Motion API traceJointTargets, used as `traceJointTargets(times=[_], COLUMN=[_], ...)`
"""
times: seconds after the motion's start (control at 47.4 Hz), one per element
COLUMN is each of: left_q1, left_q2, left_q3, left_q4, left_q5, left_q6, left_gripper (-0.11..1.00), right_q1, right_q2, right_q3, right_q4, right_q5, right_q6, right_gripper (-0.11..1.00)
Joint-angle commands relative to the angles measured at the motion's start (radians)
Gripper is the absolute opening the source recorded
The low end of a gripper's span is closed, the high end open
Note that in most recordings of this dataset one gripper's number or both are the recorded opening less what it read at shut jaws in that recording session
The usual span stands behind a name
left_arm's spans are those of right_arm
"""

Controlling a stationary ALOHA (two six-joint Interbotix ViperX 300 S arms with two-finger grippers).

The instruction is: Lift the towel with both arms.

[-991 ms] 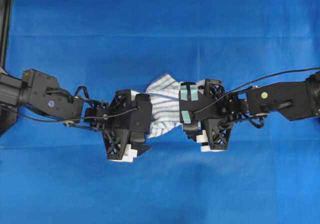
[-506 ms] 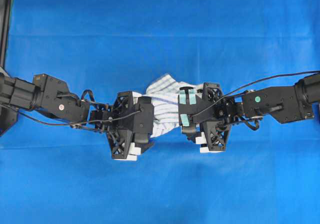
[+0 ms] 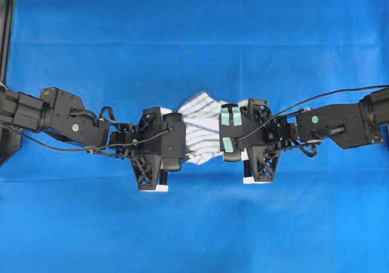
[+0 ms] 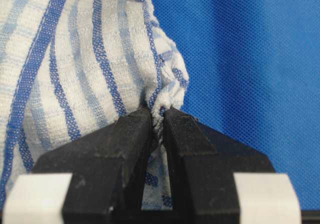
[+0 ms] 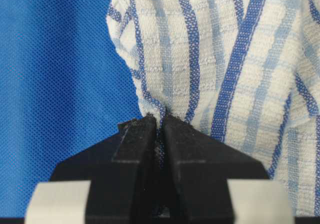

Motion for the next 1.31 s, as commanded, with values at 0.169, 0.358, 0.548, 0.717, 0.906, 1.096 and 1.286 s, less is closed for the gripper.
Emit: traceJointTargets(times=[0.169, 0.358, 0.548, 0.717, 0.906, 1.096, 1.286], left_q1=[0.0, 0.018, 0.04, 0.057, 0.063, 0.095, 0.138], left_q2=[-0.112, -0.272, -0.4, -0.492, -0.569, -0.623, -0.678], left_q3=[-0.025, -0.055, -0.106, -0.173, -0.267, -0.347, -0.405], left_q4=[-0.006, -0.005, 0.0, 0.002, 0.008, 0.011, 0.015], left_q5=[0.077, 0.225, 0.357, 0.469, 0.575, 0.666, 0.729], left_q6=[-0.006, -0.014, -0.011, -0.008, 0.0, 0.002, 0.023], left_gripper=[0.07, 0.07, 0.07, 0.07, 0.07, 0.07, 0.07], right_q1=[0.0, 0.0, -0.015, -0.029, -0.032, -0.032, -0.034], right_q2=[-0.067, -0.179, -0.298, -0.373, -0.422, -0.456, -0.474], right_q3=[-0.048, -0.117, -0.206, -0.282, -0.385, -0.503, -0.578], right_q4=[-0.002, -0.003, -0.003, -0.003, -0.034, -0.069, -0.094], right_q5=[0.055, 0.192, 0.322, 0.419, 0.526, 0.629, 0.68], right_q6=[0.009, 0.011, 0.009, 0.011, 0.008, 0.008, 0.008], right_gripper=[0.06, 0.06, 0.06, 0.06, 0.06, 0.06, 0.06])
